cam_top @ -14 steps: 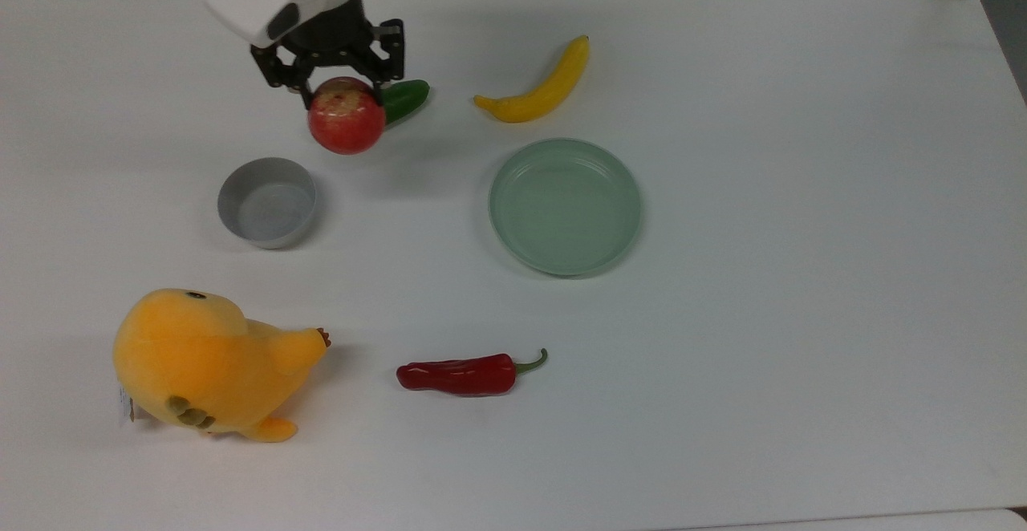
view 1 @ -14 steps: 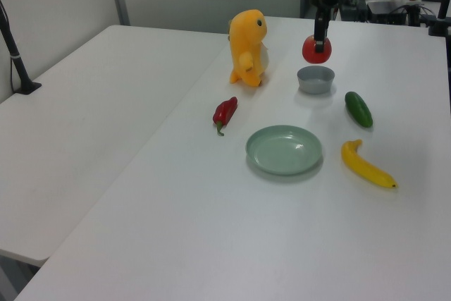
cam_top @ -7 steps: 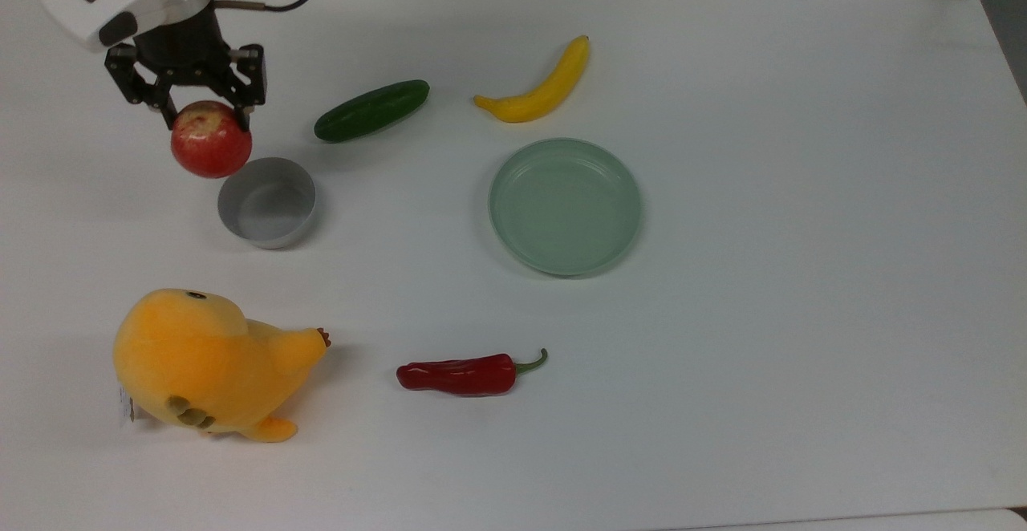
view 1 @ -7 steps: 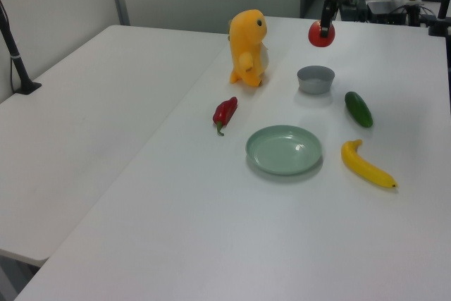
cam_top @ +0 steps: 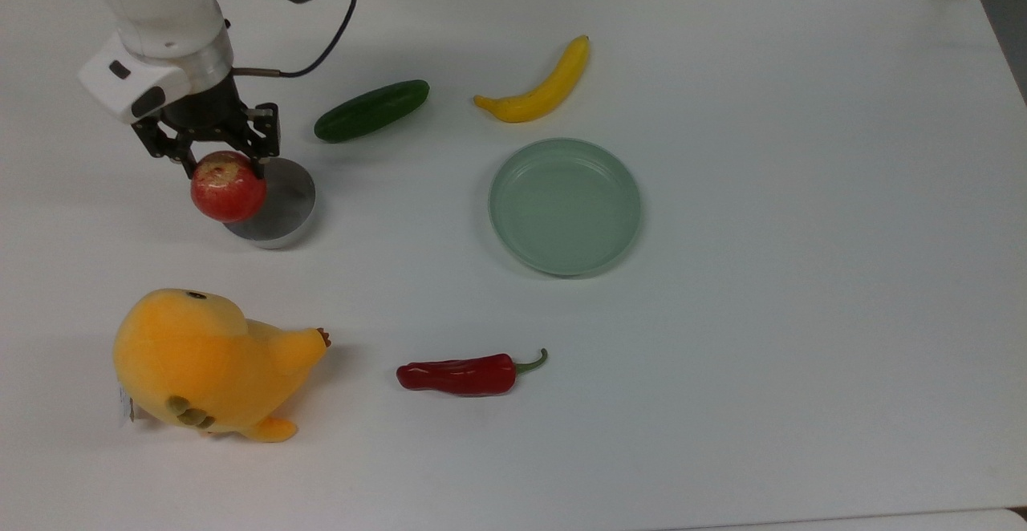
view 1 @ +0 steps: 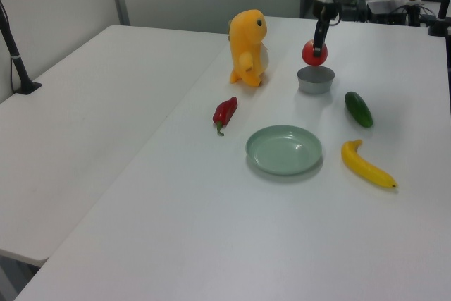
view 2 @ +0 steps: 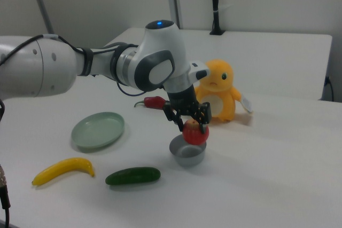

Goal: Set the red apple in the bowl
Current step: 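Lower the apple into the grey bowl and open the gripper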

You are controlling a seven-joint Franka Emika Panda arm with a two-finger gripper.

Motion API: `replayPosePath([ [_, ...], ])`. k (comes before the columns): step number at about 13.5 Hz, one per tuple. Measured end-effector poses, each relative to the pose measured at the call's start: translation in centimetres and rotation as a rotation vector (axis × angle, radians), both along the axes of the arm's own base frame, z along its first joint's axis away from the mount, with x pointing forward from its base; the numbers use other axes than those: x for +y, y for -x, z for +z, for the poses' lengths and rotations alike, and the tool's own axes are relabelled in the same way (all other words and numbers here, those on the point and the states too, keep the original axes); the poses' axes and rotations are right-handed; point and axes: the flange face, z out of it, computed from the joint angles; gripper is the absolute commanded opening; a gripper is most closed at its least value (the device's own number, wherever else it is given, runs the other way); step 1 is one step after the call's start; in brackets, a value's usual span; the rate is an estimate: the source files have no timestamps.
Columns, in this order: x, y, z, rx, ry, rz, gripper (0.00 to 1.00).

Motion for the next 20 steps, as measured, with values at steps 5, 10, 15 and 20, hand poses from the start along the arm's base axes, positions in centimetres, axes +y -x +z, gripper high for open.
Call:
replayPosePath([
  [5, 1.4, 0.5, -2.9, 0.041, -0.016, 0.002, 0.58],
  [10, 1.6, 0.5, -3.6, 0.052, -0.019, 0.003, 0.87],
  [15, 1.6, 0.5, -3.6, 0.052, -0.019, 0.002, 1.00],
  [20, 1.6, 0.5, -3.6, 0.051, -0.019, 0.002, 1.00],
])
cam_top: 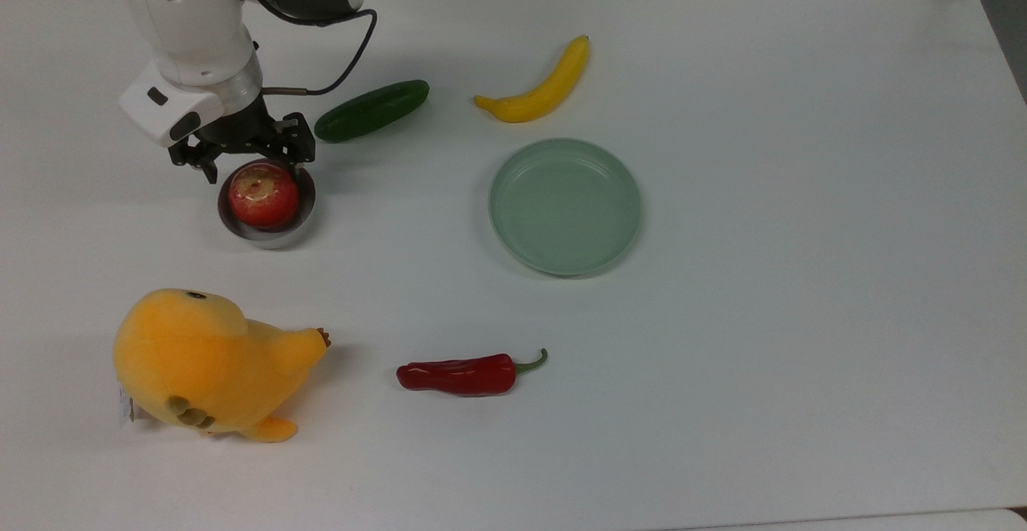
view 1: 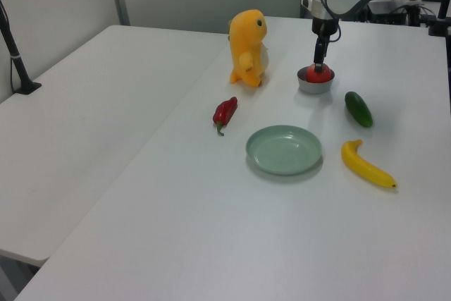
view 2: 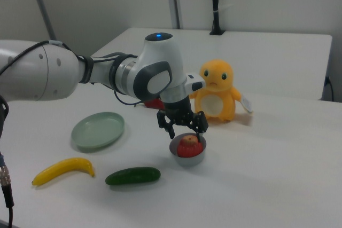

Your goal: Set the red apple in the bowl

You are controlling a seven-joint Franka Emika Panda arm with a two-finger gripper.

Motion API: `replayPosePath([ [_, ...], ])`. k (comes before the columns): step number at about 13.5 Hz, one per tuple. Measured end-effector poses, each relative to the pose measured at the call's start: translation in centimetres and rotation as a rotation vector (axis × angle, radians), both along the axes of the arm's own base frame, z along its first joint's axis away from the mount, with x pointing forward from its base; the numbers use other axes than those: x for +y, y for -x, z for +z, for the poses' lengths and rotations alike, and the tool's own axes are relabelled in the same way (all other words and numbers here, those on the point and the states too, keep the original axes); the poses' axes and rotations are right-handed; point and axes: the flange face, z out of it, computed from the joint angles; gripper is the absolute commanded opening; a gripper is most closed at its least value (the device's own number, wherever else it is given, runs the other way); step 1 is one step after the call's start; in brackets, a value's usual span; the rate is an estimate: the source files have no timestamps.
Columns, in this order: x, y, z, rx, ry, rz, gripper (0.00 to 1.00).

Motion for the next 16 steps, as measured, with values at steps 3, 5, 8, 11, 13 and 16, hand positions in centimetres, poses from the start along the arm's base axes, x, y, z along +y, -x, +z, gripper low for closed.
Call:
replayPosePath([
  [3, 0.0, -0.1, 0.6, -0.010, 0.002, 0.000, 1.00],
  [5, 0.2, 0.0, 1.5, -0.020, 0.002, -0.005, 1.00],
  [8, 2.7, -0.4, 3.7, -0.034, -0.006, -0.043, 1.00],
  [11, 6.5, 0.7, 7.9, 0.003, -0.018, -0.008, 1.00],
  [13, 10.0, 1.9, 10.9, 0.024, -0.009, 0.020, 1.00],
  [16, 15.4, 4.4, 15.0, 0.059, -0.002, 0.012, 1.00],
])
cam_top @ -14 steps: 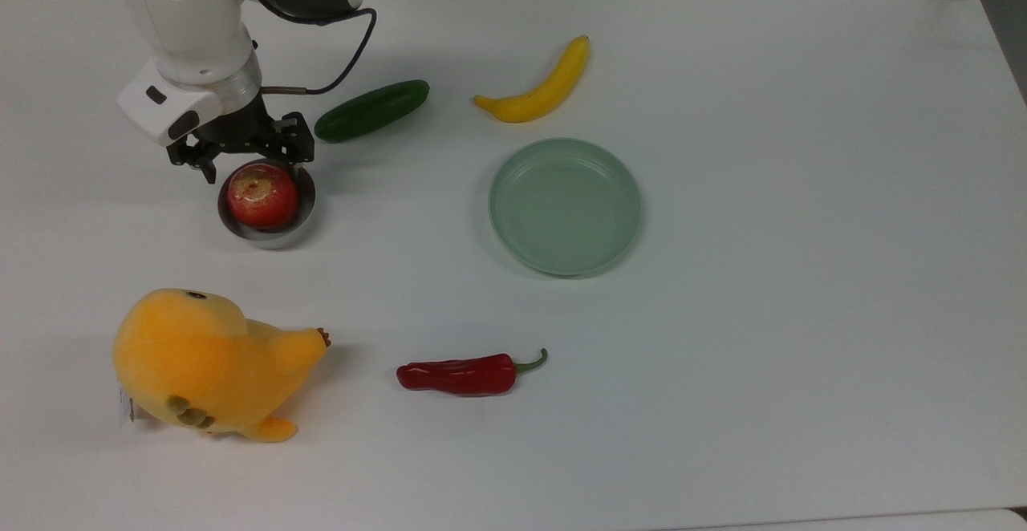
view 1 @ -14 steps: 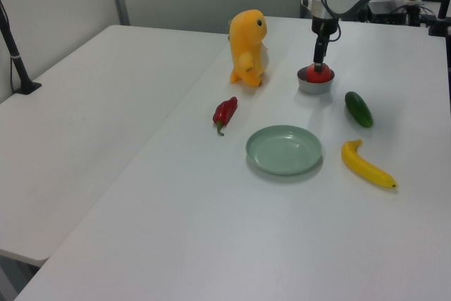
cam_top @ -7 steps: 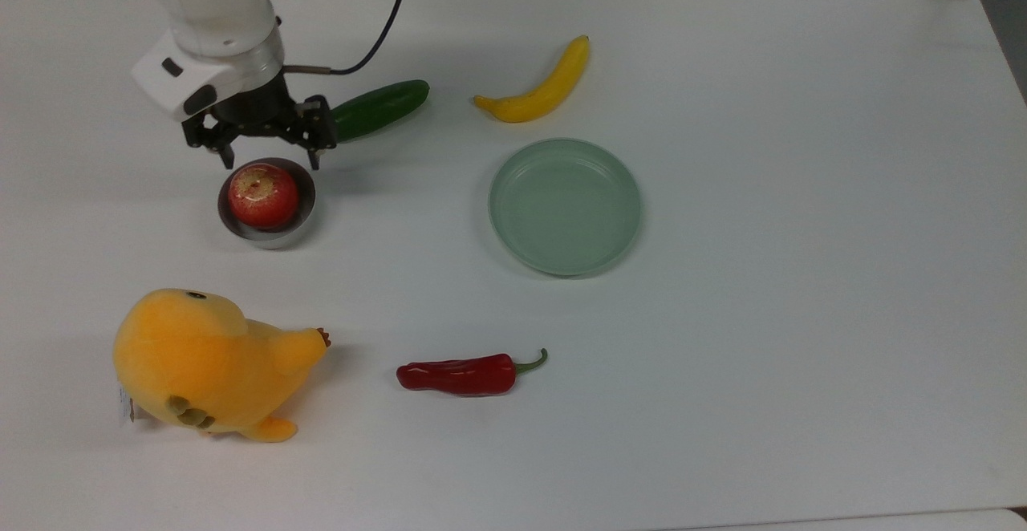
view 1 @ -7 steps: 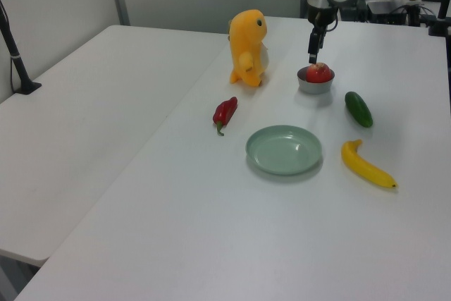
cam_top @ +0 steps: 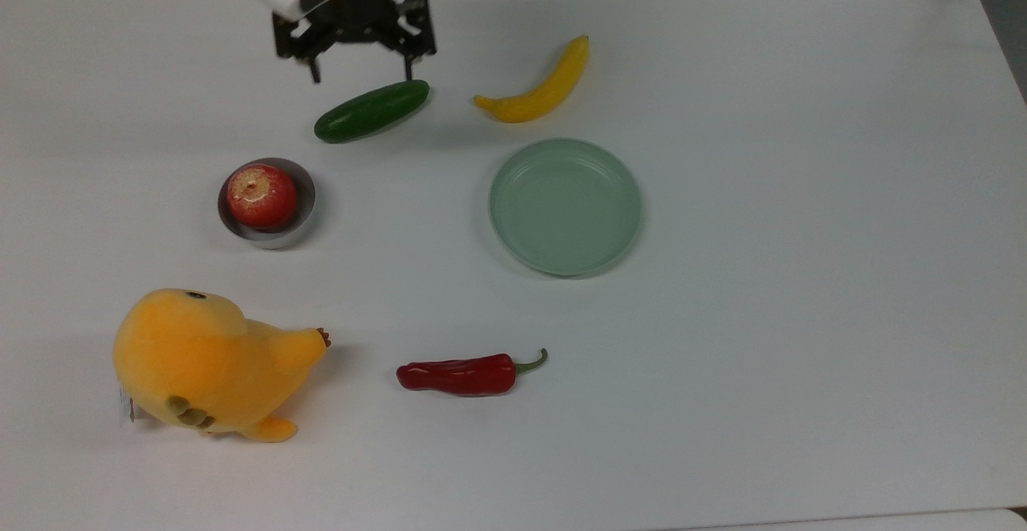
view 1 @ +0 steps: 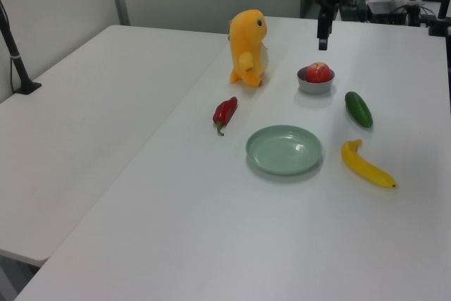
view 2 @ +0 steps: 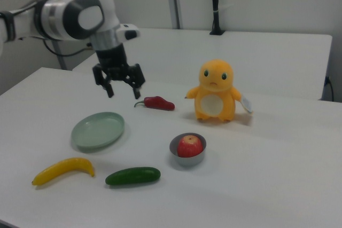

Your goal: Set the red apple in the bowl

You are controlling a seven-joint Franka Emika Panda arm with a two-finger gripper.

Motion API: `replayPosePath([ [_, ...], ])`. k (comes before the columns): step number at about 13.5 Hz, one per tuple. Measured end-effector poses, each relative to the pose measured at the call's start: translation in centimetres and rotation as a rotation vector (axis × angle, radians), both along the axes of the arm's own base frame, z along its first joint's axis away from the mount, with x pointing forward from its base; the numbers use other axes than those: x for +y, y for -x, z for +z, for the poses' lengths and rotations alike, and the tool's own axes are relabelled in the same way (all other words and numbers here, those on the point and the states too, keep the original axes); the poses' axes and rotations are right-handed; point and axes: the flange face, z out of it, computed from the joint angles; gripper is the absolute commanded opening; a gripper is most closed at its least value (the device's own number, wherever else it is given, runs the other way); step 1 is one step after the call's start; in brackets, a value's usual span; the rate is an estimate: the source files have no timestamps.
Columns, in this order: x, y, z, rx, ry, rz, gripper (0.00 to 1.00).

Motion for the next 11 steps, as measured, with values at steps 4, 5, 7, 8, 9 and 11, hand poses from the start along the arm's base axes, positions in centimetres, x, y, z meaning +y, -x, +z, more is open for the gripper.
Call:
replayPosePath([
  [4, 6.2, 4.3, 5.4, 0.018, -0.006, 0.043, 1.00],
  [5, 6.6, 5.1, 6.3, 0.022, -0.006, 0.018, 1.00],
  [7, 6.3, 6.1, 7.3, 0.027, -0.007, -0.044, 1.00],
  [8, 5.7, 6.5, 7.8, 0.023, -0.008, -0.060, 1.00],
  [9, 4.8, 6.9, 8.2, 0.020, -0.010, -0.075, 1.00],
  [11, 3.5, 7.5, 8.7, 0.021, -0.012, -0.102, 1.00],
])
